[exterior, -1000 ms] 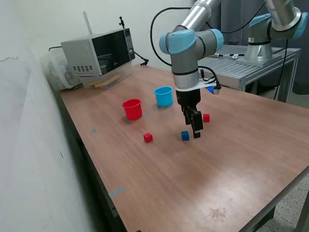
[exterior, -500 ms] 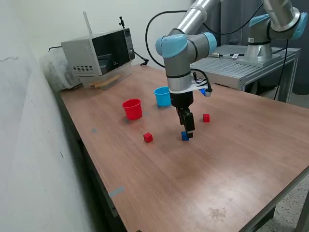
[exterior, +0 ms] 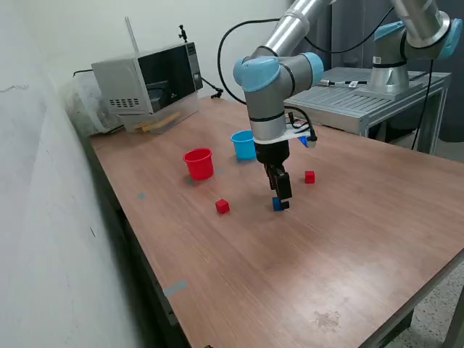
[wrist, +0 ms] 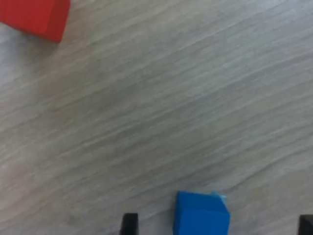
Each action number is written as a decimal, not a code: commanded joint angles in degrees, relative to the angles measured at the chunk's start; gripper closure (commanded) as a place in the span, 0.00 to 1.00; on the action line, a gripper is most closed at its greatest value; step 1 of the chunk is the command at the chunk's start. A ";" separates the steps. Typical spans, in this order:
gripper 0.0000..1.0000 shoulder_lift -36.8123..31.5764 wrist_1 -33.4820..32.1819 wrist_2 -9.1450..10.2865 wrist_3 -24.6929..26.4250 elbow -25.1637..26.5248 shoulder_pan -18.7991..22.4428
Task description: Place red objects in the red bin, and blue objects in the blue bin.
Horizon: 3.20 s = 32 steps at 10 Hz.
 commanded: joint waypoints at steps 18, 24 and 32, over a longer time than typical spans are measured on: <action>1.00 -26.07 -5.33 -11.96 -21.08 27.19 -13.03; 1.00 -27.84 -5.24 -11.78 -24.08 29.93 -19.54; 0.00 -23.88 -5.60 -11.70 -24.96 26.68 -22.71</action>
